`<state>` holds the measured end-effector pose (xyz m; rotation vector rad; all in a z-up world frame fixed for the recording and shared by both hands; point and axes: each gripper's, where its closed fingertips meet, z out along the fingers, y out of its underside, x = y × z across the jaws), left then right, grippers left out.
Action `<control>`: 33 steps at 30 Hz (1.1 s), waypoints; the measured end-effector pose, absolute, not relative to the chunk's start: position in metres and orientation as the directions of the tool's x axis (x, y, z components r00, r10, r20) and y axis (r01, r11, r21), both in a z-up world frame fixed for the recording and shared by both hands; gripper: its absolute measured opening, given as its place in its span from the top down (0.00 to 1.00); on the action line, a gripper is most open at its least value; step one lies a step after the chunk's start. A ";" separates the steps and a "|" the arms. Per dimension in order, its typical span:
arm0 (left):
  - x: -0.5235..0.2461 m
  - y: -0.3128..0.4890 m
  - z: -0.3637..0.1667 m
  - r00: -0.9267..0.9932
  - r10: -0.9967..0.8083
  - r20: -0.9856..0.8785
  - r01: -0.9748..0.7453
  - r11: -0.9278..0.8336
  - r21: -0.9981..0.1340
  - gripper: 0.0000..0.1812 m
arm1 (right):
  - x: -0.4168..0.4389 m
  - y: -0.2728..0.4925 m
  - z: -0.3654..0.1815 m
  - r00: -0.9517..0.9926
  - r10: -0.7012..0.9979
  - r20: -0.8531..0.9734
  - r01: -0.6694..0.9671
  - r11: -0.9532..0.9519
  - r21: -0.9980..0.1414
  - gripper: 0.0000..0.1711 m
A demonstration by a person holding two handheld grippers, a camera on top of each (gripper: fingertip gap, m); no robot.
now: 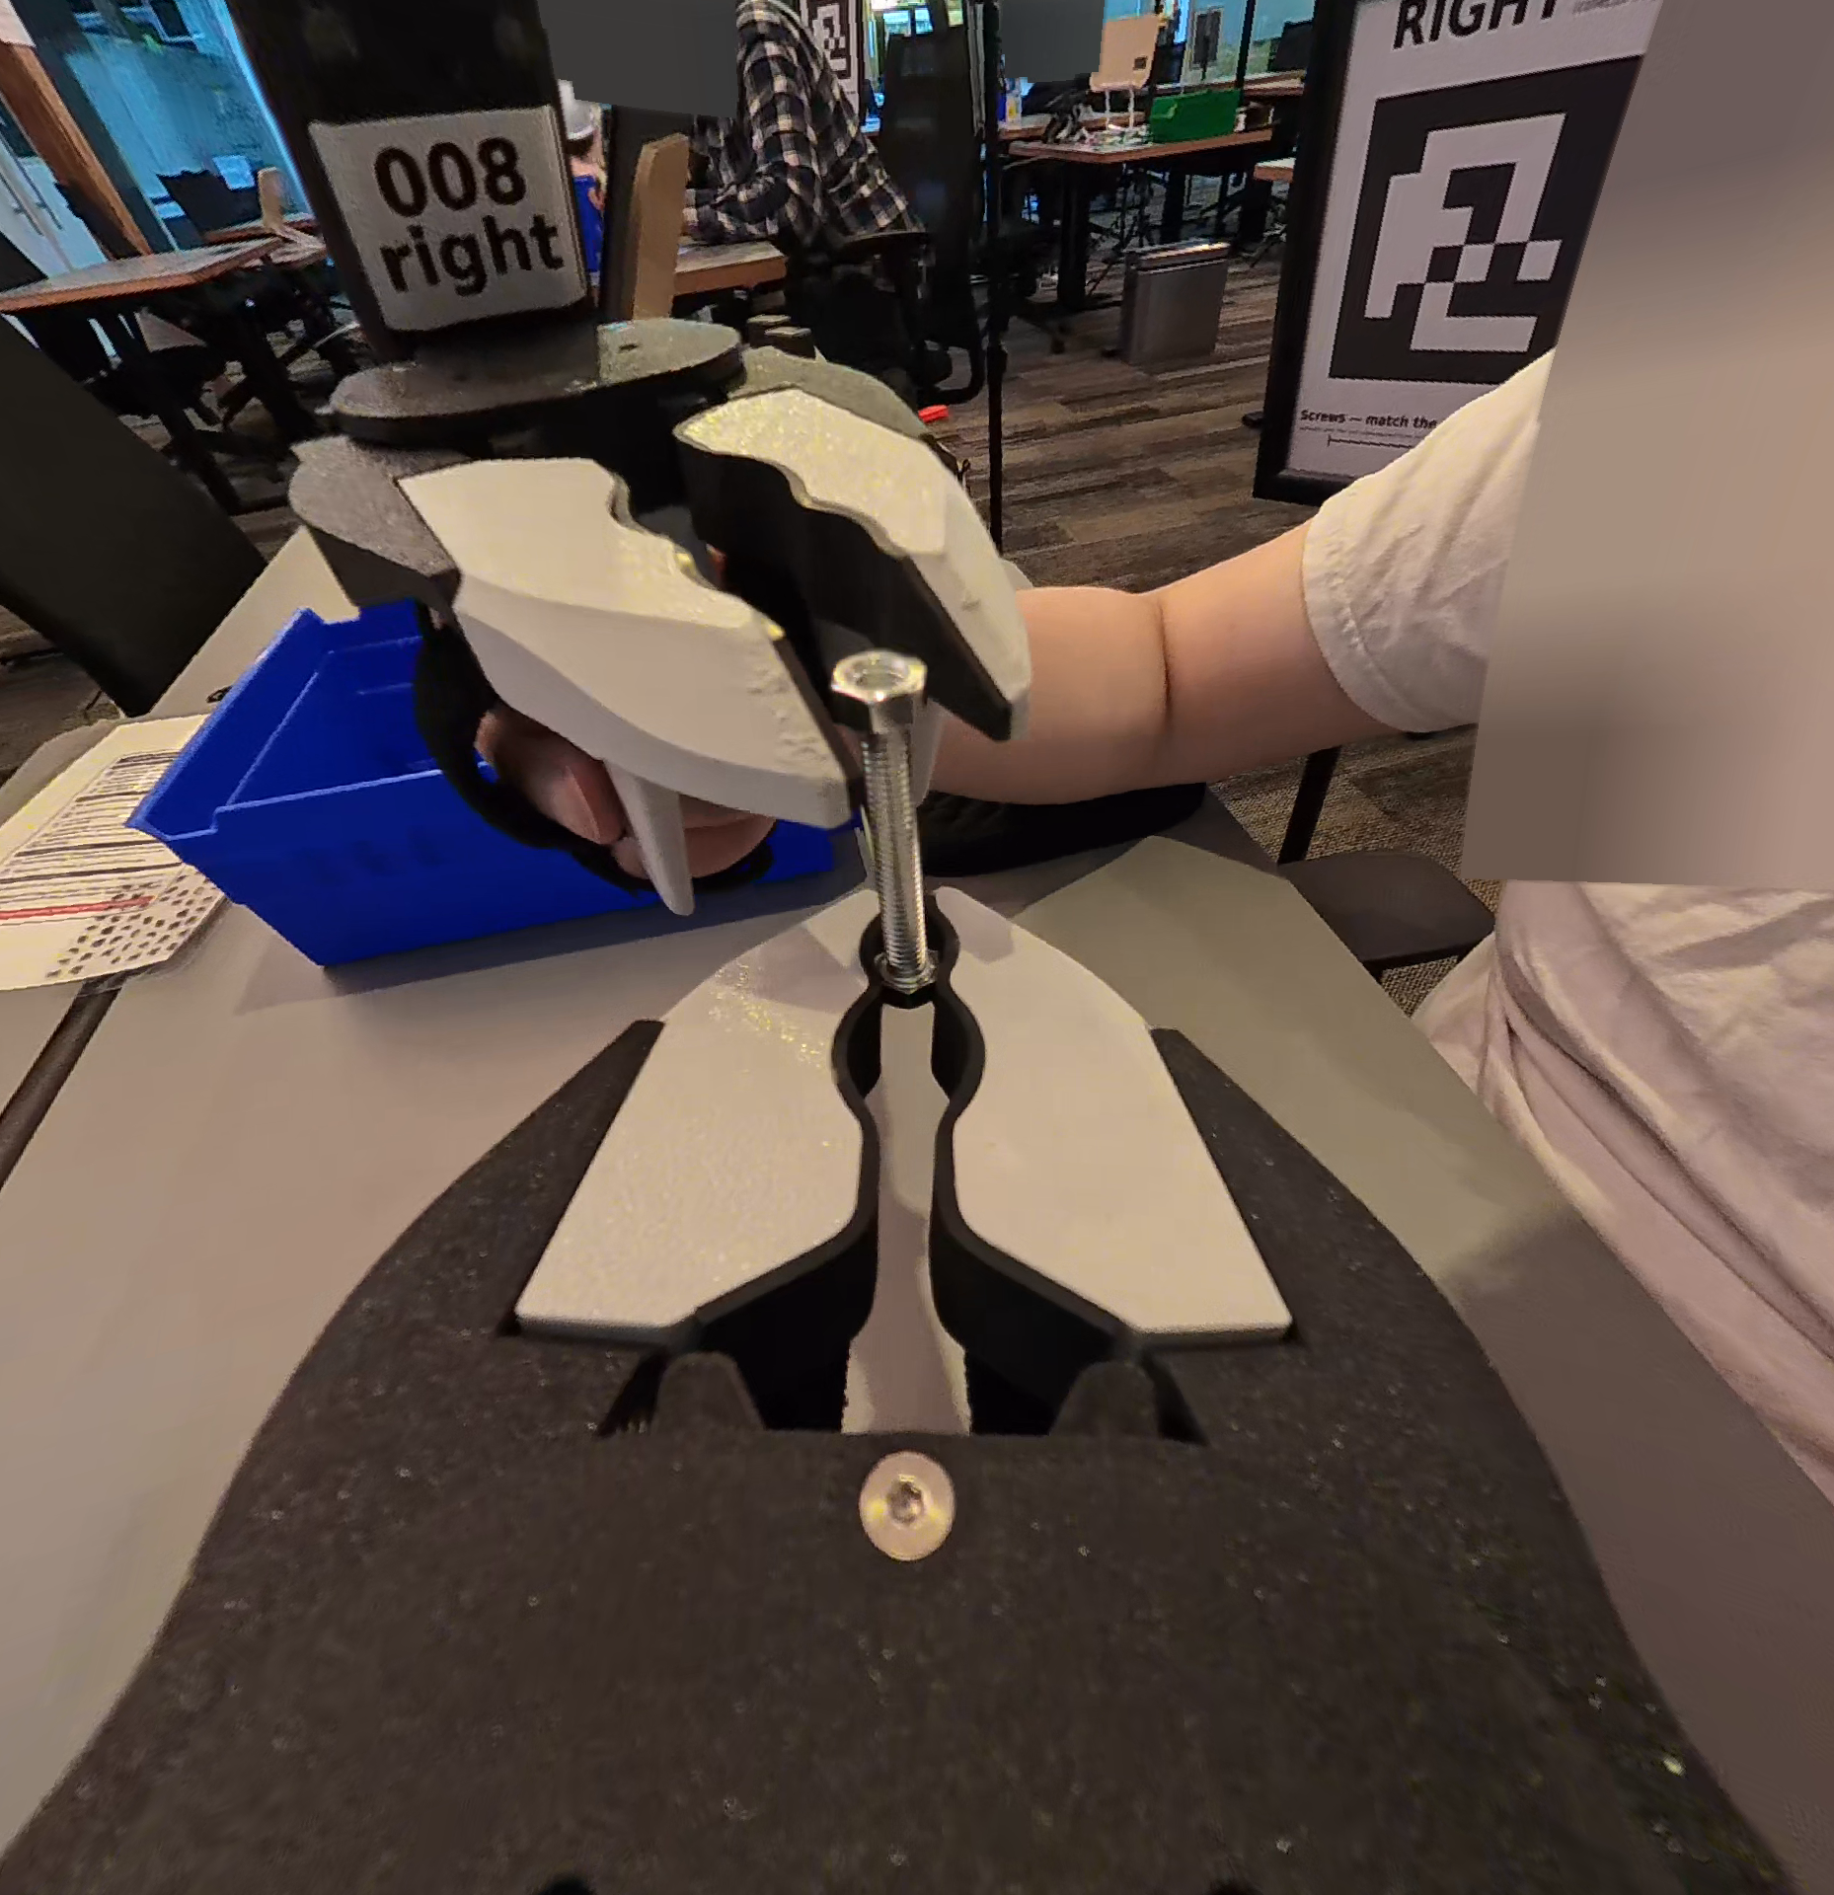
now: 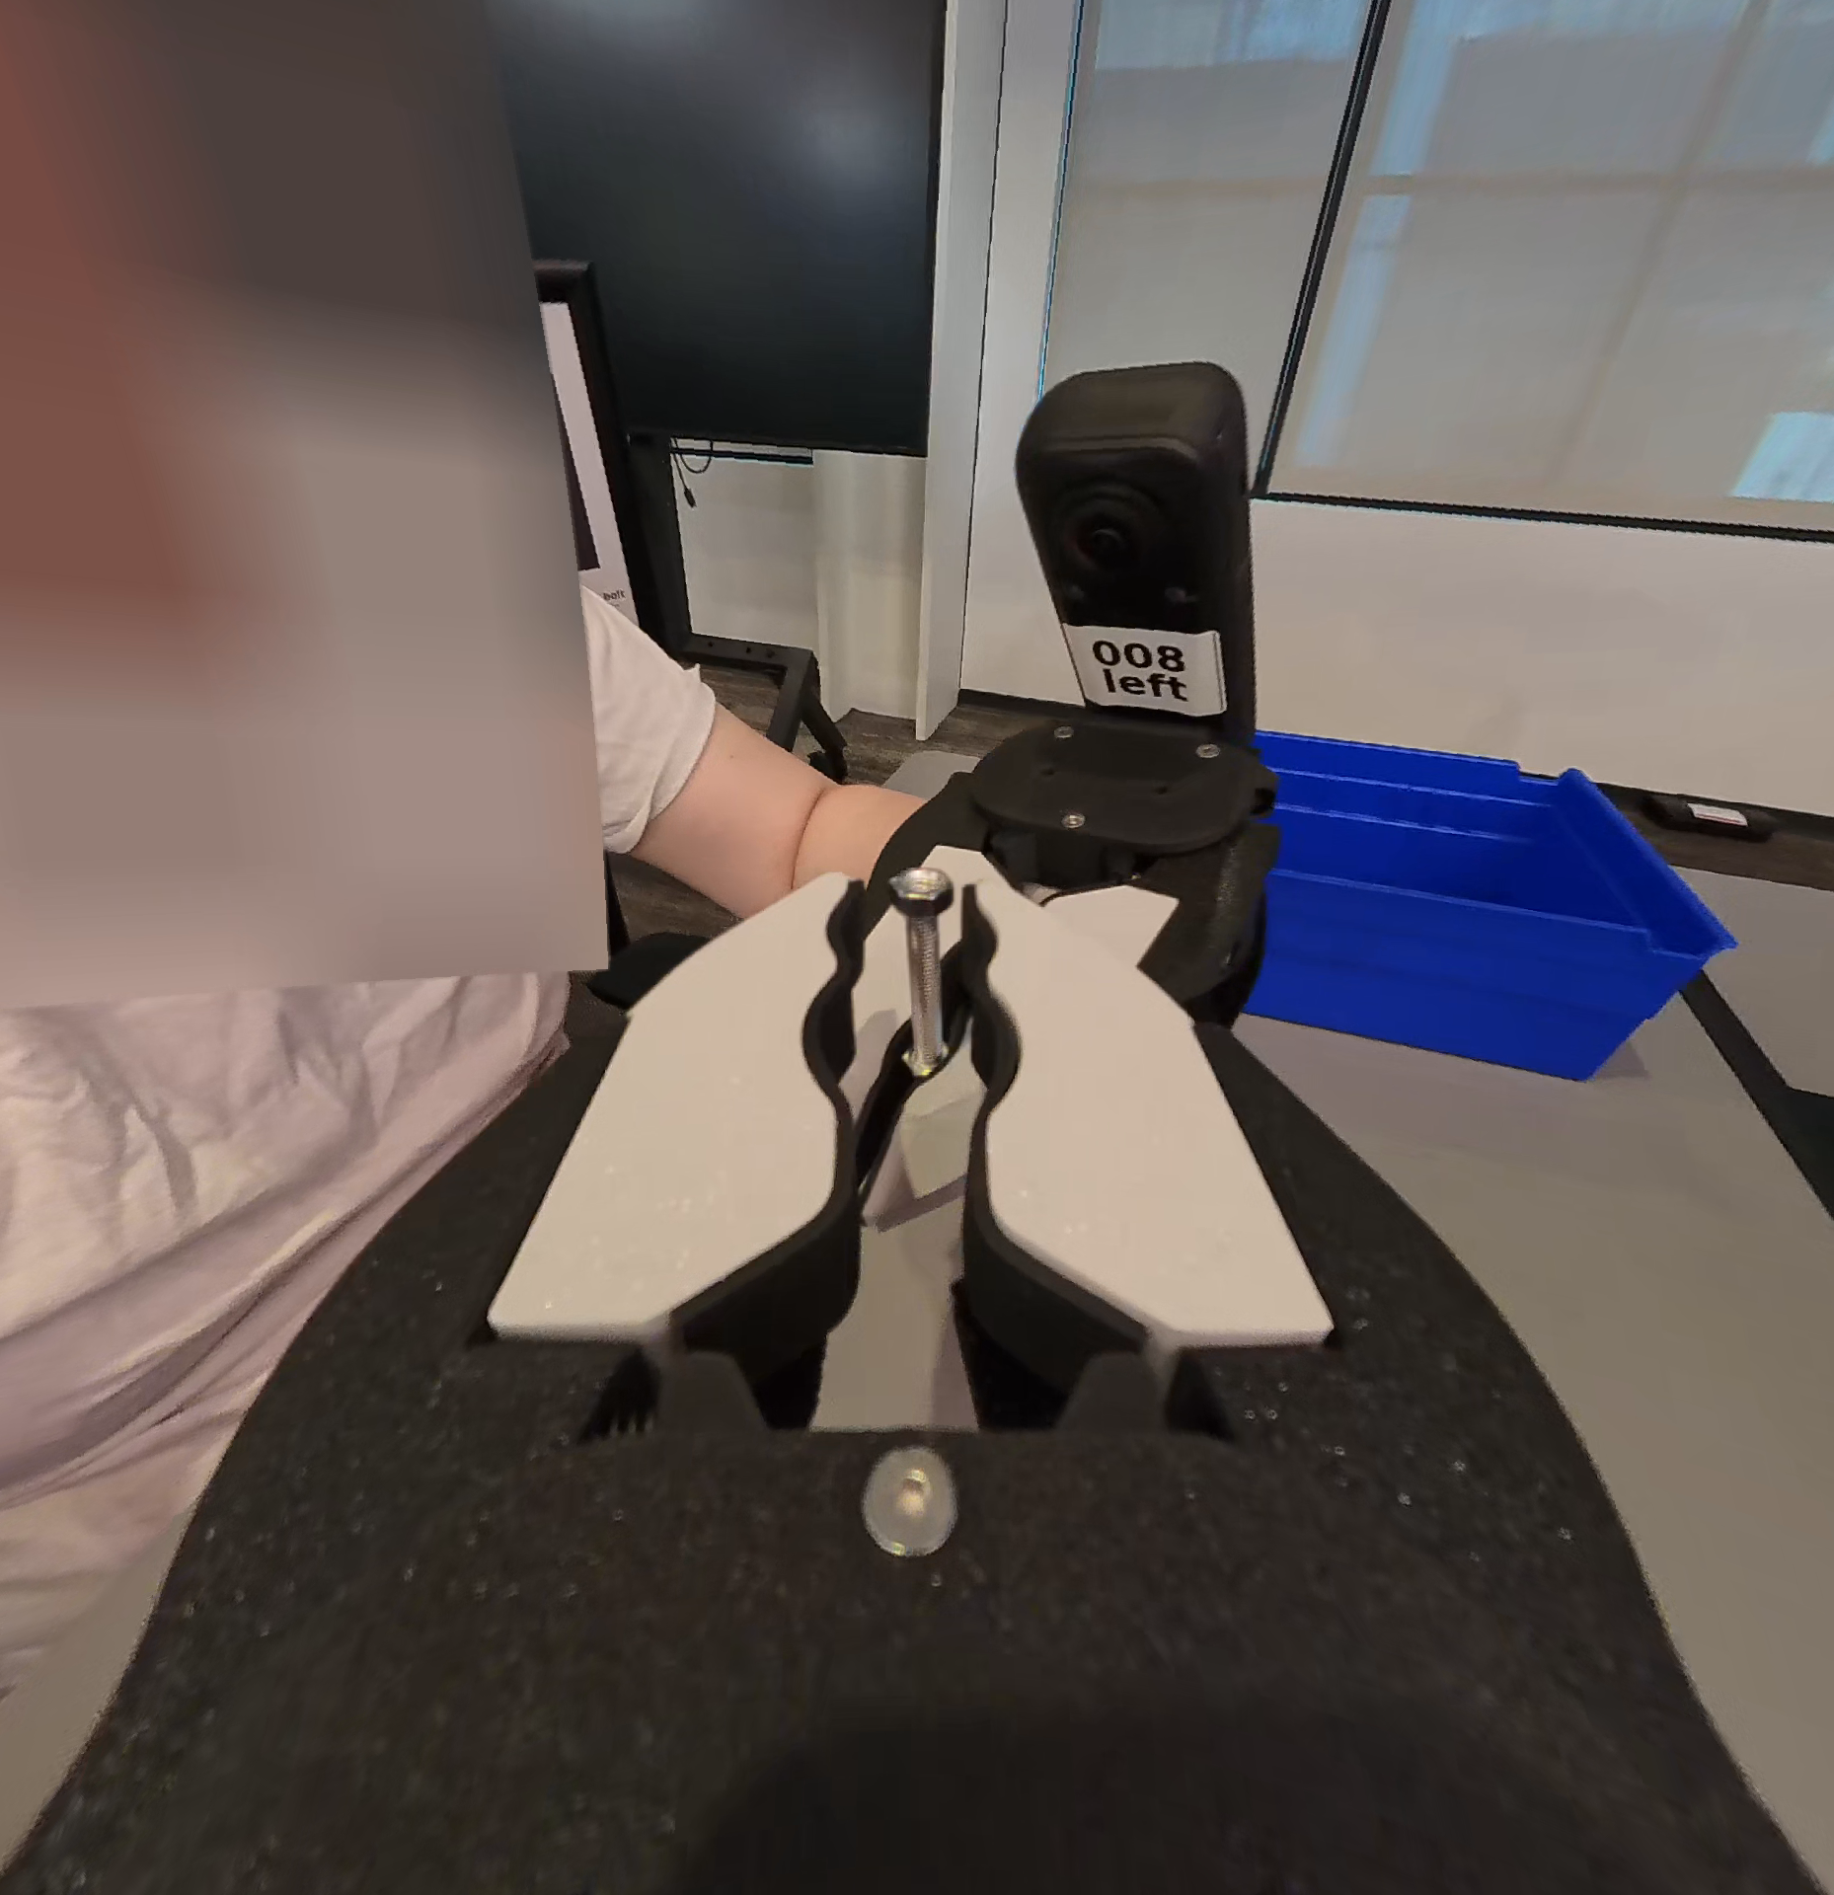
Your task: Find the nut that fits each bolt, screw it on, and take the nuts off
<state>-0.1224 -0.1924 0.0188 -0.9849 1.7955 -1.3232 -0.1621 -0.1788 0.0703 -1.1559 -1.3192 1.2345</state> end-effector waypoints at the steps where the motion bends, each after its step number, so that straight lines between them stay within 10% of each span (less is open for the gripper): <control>1: -0.122 -0.193 0.019 -0.477 -0.874 -0.089 -0.173 0.193 -0.966 0.98 | -0.162 -0.179 0.071 -0.099 0.994 0.037 0.024 0.039 -0.999 0.90; 33: -0.117 -0.149 0.027 -0.231 -0.965 -0.125 -0.211 0.175 -0.962 0.98 | -0.159 -0.139 0.083 0.286 0.937 0.199 0.049 0.194 -0.980 0.92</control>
